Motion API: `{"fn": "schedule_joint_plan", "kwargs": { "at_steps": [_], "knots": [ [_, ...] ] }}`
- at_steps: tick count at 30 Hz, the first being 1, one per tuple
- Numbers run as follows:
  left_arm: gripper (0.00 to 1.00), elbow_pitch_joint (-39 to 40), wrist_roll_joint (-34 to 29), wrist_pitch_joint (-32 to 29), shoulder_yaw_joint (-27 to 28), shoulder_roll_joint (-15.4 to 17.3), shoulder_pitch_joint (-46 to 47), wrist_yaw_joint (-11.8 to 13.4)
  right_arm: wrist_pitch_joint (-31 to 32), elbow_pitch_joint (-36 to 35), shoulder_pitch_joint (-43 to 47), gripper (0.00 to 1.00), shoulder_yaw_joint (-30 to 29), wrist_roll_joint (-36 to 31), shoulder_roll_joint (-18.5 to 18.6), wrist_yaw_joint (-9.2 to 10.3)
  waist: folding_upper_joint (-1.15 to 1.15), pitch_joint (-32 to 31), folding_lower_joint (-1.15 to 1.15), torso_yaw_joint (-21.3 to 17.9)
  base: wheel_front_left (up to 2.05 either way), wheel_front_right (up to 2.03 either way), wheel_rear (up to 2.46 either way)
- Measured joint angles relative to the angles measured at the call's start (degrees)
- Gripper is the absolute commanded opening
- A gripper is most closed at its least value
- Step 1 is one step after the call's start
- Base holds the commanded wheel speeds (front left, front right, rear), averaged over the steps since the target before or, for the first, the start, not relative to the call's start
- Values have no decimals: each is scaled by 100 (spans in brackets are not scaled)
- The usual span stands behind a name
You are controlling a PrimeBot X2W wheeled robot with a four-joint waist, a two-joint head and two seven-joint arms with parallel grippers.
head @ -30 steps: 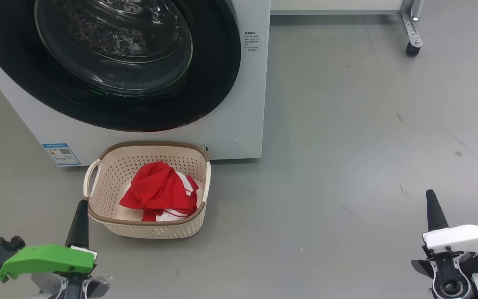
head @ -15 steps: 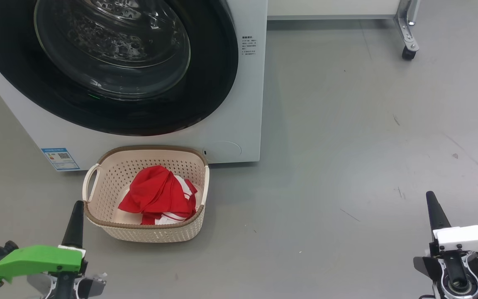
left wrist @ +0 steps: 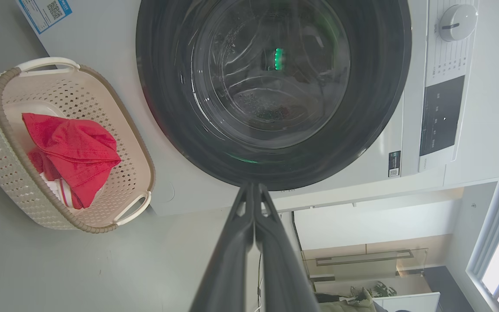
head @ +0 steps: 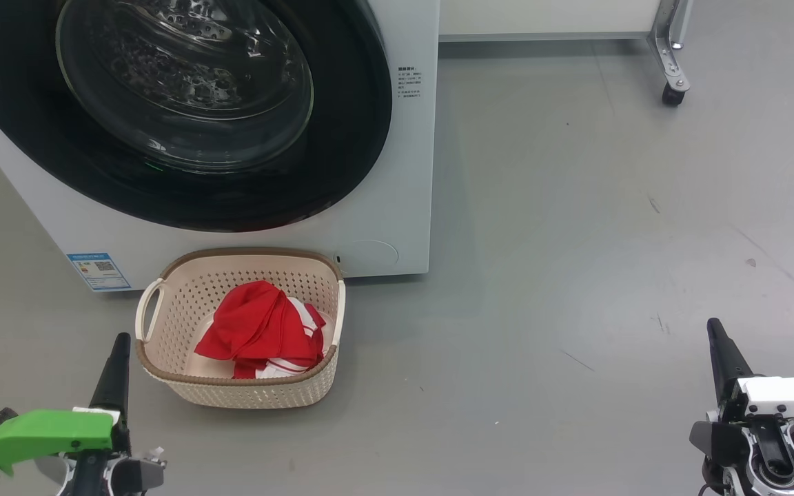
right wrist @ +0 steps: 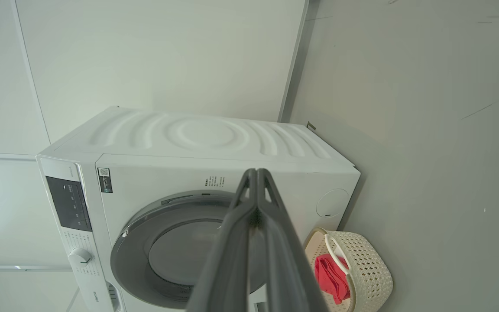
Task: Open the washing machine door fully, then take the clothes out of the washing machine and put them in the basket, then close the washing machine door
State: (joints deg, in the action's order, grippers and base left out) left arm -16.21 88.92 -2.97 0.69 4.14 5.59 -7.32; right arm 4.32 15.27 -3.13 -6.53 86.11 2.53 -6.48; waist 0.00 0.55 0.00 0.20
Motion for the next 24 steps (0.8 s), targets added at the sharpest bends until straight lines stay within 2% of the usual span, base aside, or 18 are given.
{"fn": "schedule_joint_plan", "kwargs": {
  "at_steps": [7, 24],
  "knots": [
    [0, 12, 428, -109, 123, -24, -1, 0, 162, 40, -17, 0, -76, 570, -11, -47, 0, -40, 0, -21, 0, 0, 0],
    [0, 21, 523, -110, 134, -37, -1, 0, 167, 43, -20, 0, -81, 582, -16, -47, 0, -39, 0, -20, 0, 0, 0]
  ]
}}
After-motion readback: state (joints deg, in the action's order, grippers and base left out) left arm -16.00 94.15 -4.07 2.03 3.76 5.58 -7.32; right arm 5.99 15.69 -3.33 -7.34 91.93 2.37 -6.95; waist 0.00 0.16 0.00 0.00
